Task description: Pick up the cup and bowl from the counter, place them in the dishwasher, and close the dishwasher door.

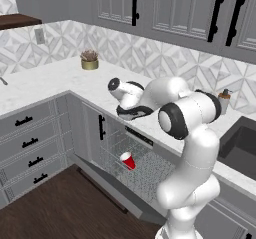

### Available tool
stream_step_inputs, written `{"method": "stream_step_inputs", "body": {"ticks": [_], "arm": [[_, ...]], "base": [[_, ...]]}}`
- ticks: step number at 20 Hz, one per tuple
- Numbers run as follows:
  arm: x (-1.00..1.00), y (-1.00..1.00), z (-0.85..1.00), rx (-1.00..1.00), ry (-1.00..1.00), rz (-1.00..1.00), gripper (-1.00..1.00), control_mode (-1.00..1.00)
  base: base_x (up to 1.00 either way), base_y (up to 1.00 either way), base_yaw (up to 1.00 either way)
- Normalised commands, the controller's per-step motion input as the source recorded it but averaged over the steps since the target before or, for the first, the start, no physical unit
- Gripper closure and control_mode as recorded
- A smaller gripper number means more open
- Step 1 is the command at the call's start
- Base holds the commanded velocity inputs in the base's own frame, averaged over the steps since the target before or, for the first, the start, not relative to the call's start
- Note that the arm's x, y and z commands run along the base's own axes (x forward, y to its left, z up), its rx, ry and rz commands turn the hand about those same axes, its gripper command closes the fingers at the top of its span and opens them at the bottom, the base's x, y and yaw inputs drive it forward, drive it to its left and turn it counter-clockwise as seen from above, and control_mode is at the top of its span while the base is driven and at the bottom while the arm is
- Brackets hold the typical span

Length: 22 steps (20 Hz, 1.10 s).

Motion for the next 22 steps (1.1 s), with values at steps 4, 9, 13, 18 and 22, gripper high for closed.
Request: {"method": "stream_step_inputs", "body": {"ticks": [4, 9, 13, 18, 22], "arm": [[0.33, -0.87, -0.04, 0.09, 0.01, -0.18, -1.0, -1.0], [0.48, -0.76, -0.49, 0.16, 0.11, -0.08, -1.0, -1.0], [0.41, -0.01, -0.66, 0.11, 0.06, -0.08, -1.0, -1.0], [0.61, 0.0, -0.49, 0.02, 0.04, -0.1, -1.0, -1.0], [0.57, 0.0, -0.42, 0.0, 0.0, -0.09, -1.0, -1.0]], "base": [[0.0, 0.0, 0.0], [0.0, 0.0, 0.0], [0.0, 0.0, 0.0], [0.0, 0.0, 0.0], [0.0, 0.0, 0.0]]}}
